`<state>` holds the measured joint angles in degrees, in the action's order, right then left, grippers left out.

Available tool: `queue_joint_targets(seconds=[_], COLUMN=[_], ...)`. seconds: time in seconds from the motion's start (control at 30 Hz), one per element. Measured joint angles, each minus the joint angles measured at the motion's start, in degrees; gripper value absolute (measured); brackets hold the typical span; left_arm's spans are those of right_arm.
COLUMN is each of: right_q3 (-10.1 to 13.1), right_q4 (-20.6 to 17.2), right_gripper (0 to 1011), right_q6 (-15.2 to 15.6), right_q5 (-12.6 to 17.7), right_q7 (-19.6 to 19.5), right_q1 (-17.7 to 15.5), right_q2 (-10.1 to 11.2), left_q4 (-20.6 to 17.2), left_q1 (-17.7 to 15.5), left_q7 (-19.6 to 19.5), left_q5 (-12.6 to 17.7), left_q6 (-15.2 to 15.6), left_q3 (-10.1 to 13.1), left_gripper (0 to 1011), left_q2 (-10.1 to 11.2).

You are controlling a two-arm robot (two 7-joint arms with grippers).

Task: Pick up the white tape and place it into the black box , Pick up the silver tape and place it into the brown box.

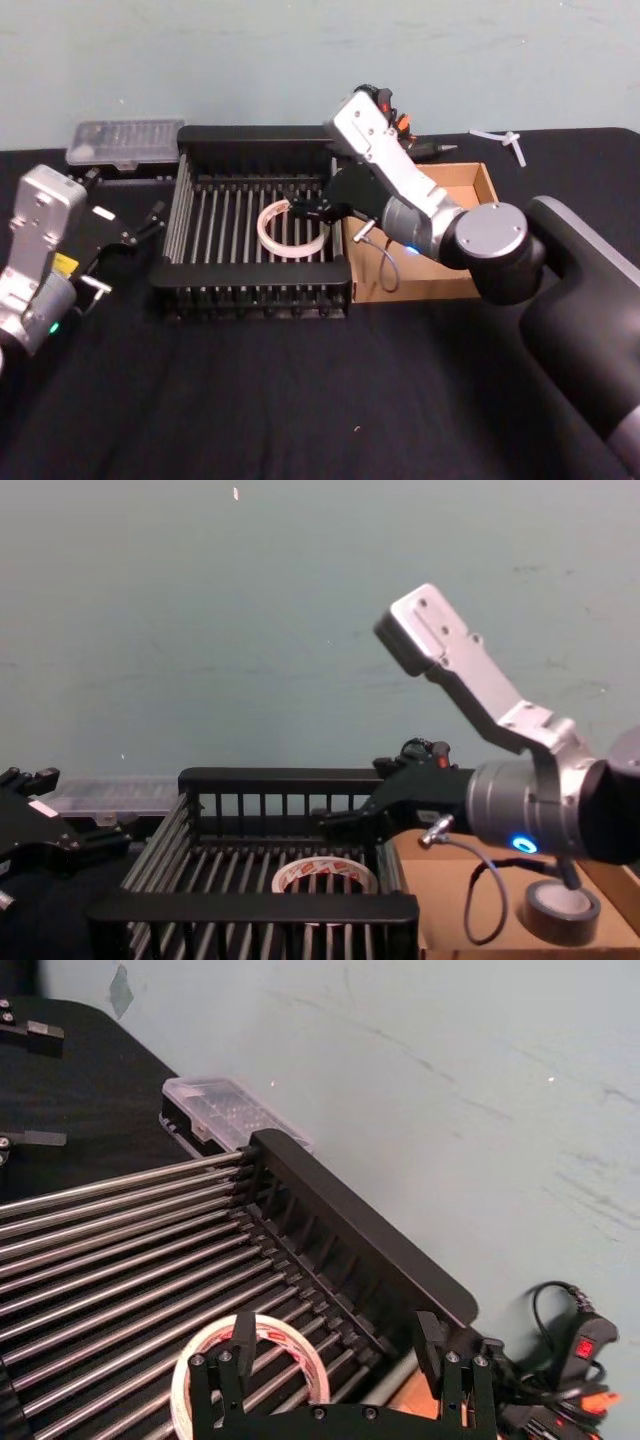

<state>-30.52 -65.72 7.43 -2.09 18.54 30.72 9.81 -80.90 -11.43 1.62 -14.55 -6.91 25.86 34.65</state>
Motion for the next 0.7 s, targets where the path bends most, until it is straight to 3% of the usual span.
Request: queue_joint_targets(seconds=[0.3, 0.7], right_q3=[3.0, 8.9], right_q4=[-6.7, -16.9], right_gripper=[1002, 1002], right_q6=[1.5, 4.2], right_q5=[0.0, 0.1], right_q7=[0.3, -1.4], right_q1=[-3.3, -10.3], right_q2=[2.3, 6.7], left_q4=[0.0, 0.0], left_q1=[0.0, 0.0], left_q7=[0.0, 0.0], left_q5=[0.0, 0.0], left_q6=[0.0, 0.0], left_q3=[0.0, 0.0], left_gripper=[1001, 1001], left_q2=[0.0, 0.0])
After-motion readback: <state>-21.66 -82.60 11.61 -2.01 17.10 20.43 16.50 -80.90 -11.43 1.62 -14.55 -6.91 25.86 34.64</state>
